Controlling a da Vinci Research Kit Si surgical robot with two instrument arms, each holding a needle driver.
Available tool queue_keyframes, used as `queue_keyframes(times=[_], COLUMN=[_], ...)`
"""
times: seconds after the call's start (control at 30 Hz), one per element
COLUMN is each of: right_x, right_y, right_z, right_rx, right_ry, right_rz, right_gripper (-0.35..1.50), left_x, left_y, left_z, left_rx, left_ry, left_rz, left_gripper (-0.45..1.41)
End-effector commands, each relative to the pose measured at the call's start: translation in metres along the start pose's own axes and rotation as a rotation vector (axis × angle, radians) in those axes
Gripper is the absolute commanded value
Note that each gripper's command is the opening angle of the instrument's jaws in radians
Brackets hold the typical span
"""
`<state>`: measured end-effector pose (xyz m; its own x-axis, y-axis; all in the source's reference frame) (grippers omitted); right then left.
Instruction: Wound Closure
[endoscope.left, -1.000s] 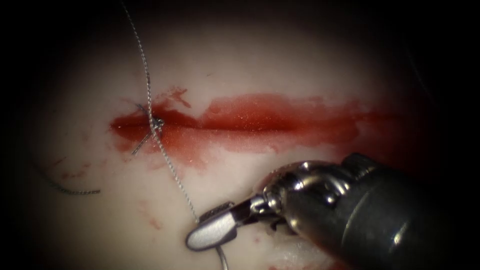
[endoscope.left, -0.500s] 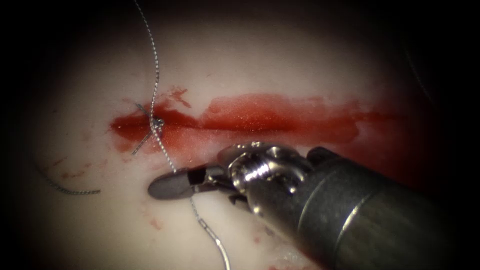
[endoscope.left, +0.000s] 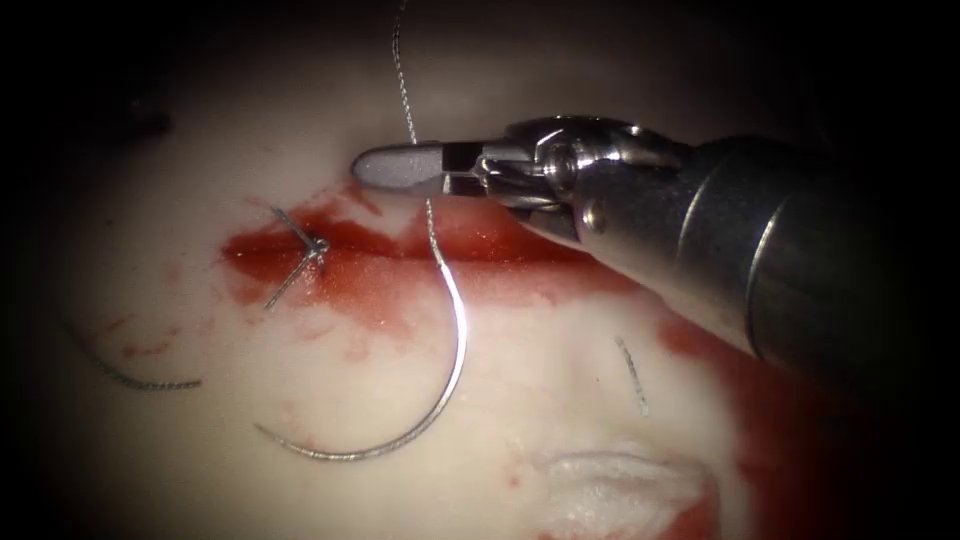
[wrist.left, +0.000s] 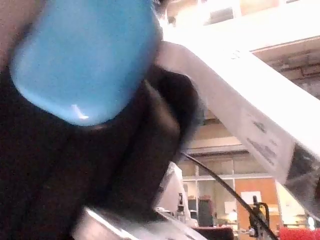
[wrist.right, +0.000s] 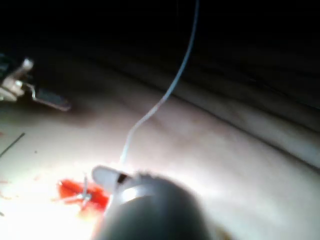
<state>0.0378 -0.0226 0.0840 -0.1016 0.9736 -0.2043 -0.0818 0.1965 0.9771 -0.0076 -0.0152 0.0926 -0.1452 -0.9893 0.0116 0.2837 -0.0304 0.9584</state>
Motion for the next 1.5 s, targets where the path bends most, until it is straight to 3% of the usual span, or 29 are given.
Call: queue_keyframes(times=[0.03,0.07,0.13,0.23,0.3,0.37,0.43,0.47,0.53,0.63,0.7,0.93,0.97,1.1,1.2,1.27,1.3,1.33,1.4,1.5], right_x=[0.0025,0.0031,0.0039,0.0045,0.0044,0.0041,0.004,0.0039,0.0037,0.0034,0.0032,0.0015,0.0012,0.0008,0.0007,0.0008,0.0008,0.0008,0.0008,0.0009], right_y=[0.0008,0.0011,0.0016,0.0021,0.0023,0.0022,0.002,0.0019,0.001,-0.0006,-0.0006,0.0006,0.0009,0.0013,0.0016,0.0017,0.0017,0.0017,0.0016,0.0016], right_z=[0.0,-0.0005,-0.0012,-0.0019,-0.0021,-0.002,-0.0019,-0.0018,-0.0017,-0.0012,-0.0011,-0.0012,-0.0011,-0.001,-0.0007,-0.0005,-0.0005,-0.0004,-0.0004,-0.0004], right_rx=[0.014,0.022,0.021,0.011,0.022,0.06,0.085,0.117,0.189,0.166,0.16,0.146,0.129,0.122,0.093,0.086,0.086,0.087,0.088,0.085], right_ry=[0.026,0.043,0.062,0.076,0.066,0.049,0.043,0.044,0.049,0.055,0.054,-0.053,-0.061,-0.069,-0.068,-0.066,-0.066,-0.065,-0.063,-0.056], right_rz=[-0.011,-0.008,-0.007,-0.011,-0.015,-0.017,-0.016,-0.015,0.066,0.219,0.217,0.248,0.242,0.235,0.226,0.201,0.201,0.178,0.149,0.114], right_gripper=[-0.35,-0.35,-0.35,-0.35,-0.35,-0.35,-0.35,-0.35,-0.35,-0.35,-0.35,-0.35,-0.35,-0.35,-0.35,-0.35,-0.35,-0.35,-0.35,-0.35], left_x=[-0.0007,0.0001,0.0015,0.0033,0.0044,0.0049,0.005,0.0049,0.0046,0.0033,0.003,0.0008,0.0009,0.0012,0.0019,0.0034,0.0034,0.0052,0.0062,0.007], left_y=[-0.0006,-0.0006,-0.0001,0.0008,0.0017,0.0027,0.0029,0.003,0.003,0.0022,0.002,-0.0005,-0.0012,-0.0024,-0.0037,-0.0045,-0.0045,-0.0048,-0.0048,-0.0046], left_z=[0.0003,0.0003,0.0007,0.0018,0.0033,0.0052,0.0055,0.0058,0.0057,0.0044,0.0042,0.0035,0.0032,0.003,0.0034,0.0049,0.0049,0.0068,0.0076,0.0082], left_rx=[0.004,0.003,0.01,0.044,0.079,0.156,0.189,0.224,0.25,0.236,0.238,0.306,0.314,0.256,0.155,0.034,0.034,-0.055,-0.093,-0.092], left_ry=[0.076,0.171,0.282,0.353,0.368,0.396,0.407,0.404,0.359,0.365,0.368,0.363,0.357,0.388,0.461,0.539,0.539,0.573,0.586,0.596], left_rz=[0.006,0.0,-0.035,0.007,0.043,0.12,0.136,0.147,0.144,0.021,0.011,0.18,0.297,0.523,0.828,0.98,0.98,0.988,0.839,0.813], left_gripper=[1.31,1.3,1.09,1.01,1.08,1.03,0.99,0.88,0.81,0.76,0.81,0.98,0.98,0.94,0.86,0.83,0.83,0.74,0.61,0.66])
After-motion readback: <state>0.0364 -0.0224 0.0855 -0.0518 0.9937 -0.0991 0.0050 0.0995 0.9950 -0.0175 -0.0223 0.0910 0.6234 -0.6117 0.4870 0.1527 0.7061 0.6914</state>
